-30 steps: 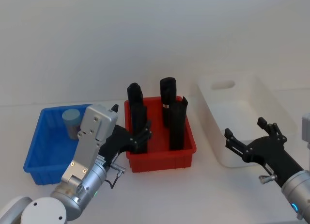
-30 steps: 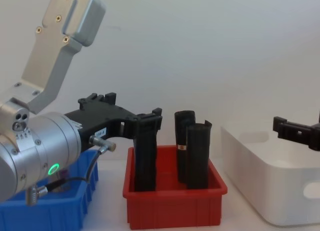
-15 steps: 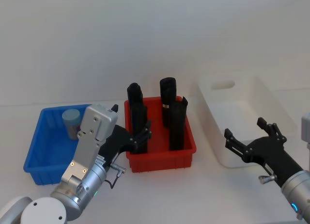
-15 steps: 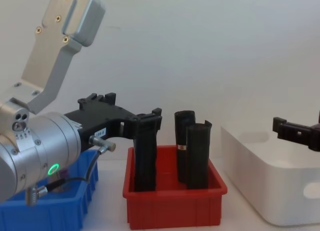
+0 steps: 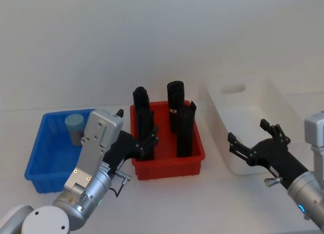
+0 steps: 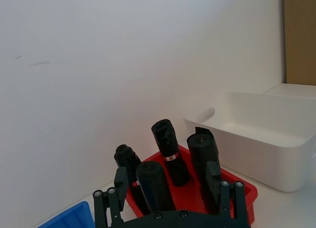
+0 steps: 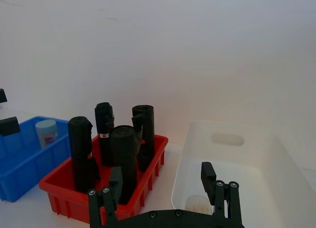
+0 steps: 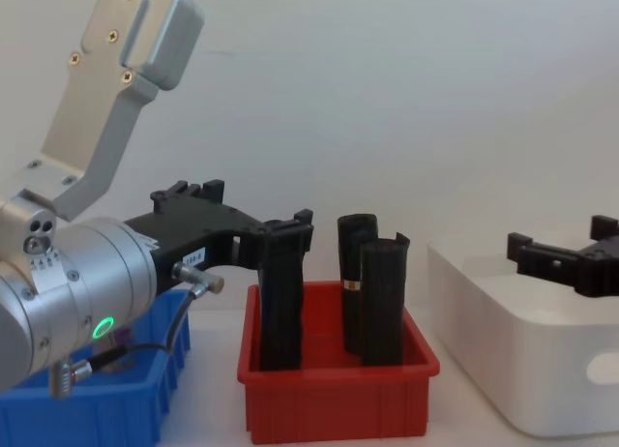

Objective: Pick the cotton swabs from the blue box and place them into the white box.

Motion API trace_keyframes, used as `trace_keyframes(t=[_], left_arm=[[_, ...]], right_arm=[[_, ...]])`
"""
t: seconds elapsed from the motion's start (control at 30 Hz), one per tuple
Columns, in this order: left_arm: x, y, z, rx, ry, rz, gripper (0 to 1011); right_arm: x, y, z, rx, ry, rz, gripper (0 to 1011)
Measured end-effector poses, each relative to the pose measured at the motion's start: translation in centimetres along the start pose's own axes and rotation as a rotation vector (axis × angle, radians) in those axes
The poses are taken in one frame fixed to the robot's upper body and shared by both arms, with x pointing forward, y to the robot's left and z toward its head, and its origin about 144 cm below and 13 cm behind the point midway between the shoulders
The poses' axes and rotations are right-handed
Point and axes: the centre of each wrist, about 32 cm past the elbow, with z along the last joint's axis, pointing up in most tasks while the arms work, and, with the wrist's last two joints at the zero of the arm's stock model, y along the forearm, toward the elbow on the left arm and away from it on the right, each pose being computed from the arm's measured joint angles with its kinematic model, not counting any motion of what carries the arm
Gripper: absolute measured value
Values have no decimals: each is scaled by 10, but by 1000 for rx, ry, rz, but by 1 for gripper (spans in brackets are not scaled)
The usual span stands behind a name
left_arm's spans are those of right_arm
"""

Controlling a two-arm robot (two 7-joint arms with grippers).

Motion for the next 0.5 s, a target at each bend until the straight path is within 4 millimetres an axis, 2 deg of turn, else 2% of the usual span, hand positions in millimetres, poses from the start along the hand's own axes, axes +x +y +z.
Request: trace_keyframes(t=[0.5], left_arm=[[0, 0, 0, 0, 0, 0, 1004]], right_arm=[[10, 39, -13, 2, -31, 112, 1001]])
